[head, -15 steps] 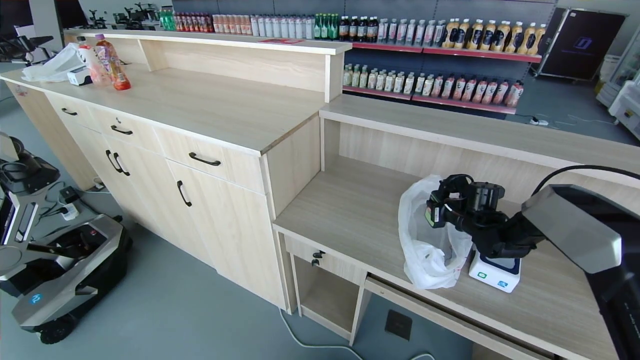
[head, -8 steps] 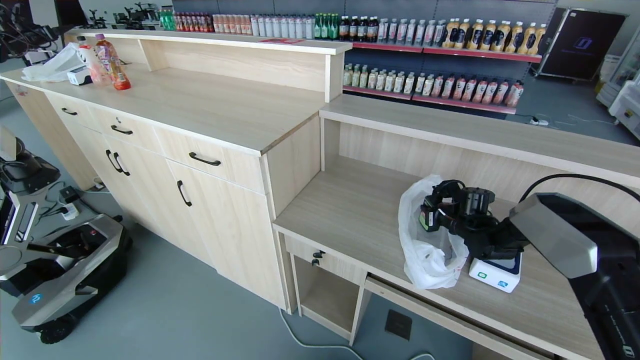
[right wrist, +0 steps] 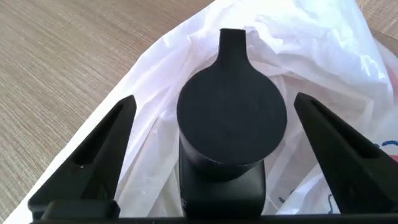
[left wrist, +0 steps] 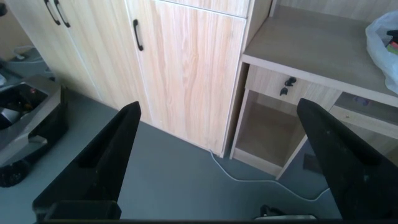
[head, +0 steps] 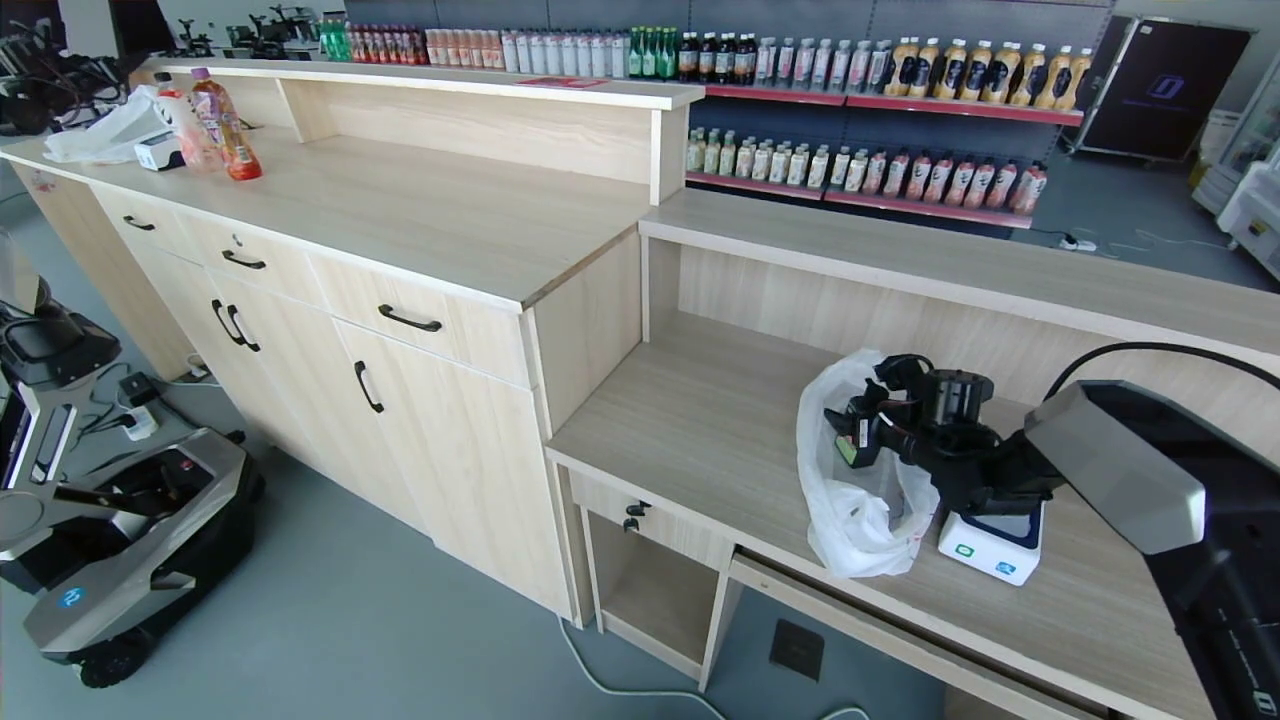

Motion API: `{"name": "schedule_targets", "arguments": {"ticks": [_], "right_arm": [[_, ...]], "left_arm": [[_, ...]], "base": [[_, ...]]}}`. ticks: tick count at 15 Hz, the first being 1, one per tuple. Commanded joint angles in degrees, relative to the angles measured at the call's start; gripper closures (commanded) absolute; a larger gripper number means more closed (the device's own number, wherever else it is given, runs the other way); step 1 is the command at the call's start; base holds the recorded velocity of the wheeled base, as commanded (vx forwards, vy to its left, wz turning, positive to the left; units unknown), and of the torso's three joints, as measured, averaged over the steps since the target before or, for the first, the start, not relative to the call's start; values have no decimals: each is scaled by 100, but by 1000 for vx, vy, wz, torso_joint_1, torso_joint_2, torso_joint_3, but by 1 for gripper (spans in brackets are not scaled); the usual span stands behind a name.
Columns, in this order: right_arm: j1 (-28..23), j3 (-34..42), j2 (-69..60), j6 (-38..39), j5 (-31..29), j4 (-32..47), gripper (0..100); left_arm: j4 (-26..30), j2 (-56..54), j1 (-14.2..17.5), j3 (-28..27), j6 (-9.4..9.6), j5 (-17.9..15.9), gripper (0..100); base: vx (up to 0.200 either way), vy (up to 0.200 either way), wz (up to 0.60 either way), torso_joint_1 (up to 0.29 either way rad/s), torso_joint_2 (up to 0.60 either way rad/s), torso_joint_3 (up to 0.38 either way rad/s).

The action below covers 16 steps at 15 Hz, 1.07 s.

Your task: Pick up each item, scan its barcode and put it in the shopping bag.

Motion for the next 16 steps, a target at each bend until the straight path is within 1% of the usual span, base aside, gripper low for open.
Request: {"name": "schedule_targets", "arguments": {"ticks": [1,3,5,6,7,8,9,11,12,13,14,15,16], "right_arm": [[1,480,-648,-1,6,-2,0],[45,1271,-1668,-19,6,16,0],[115,2448,-3258,-194,-11,42,0],[80,3108,-4058,-484,-20,33,0],[-70,3661,-4665,-871,-29,24,0],[-412,4030,-5148,-1390,-29,42,0],[-711,4162,-5473,-1565,-11,121,0],[-1116,3881,-5807,-1381,-178,666,0],[-1239,3573,-5869,-1047,-644,1070,0],[-1239,3169,-5851,-511,-1277,1624,0],[-1265,2343,-5755,465,-2094,2881,0],[-1291,1816,-5632,1019,-2420,3769,0],[-1362,1112,-5429,1827,-2683,4973,0]], "left_arm": [[-1,1,0,1,0,0,0],[-1,1,0,1,0,0,0],[-1,1,0,1,0,0,0],[-1,1,0,1,0,0,0],[-1,1,0,1,0,0,0],[-1,1,0,1,0,0,0],[-1,1,0,1,0,0,0],[-1,1,0,1,0,0,0],[-1,1,0,1,0,0,0],[-1,1,0,1,0,0,0],[-1,1,0,1,0,0,0],[-1,1,0,1,0,0,0],[-1,1,0,1,0,0,0]], "base": [[0,0,0,0,0,0],[0,0,0,0,0,0],[0,0,0,0,0,0],[0,0,0,0,0,0],[0,0,0,0,0,0],[0,0,-600,2,7,2],[0,0,-600,-2,2,2],[0,0,-600,-5,5,5],[0,0,-600,7,7,2],[0,0,-600,2,-2,2],[0,0,-600,-2,7,2],[0,0,-600,2,-2,2],[0,0,-600,2,-2,-2]]}}
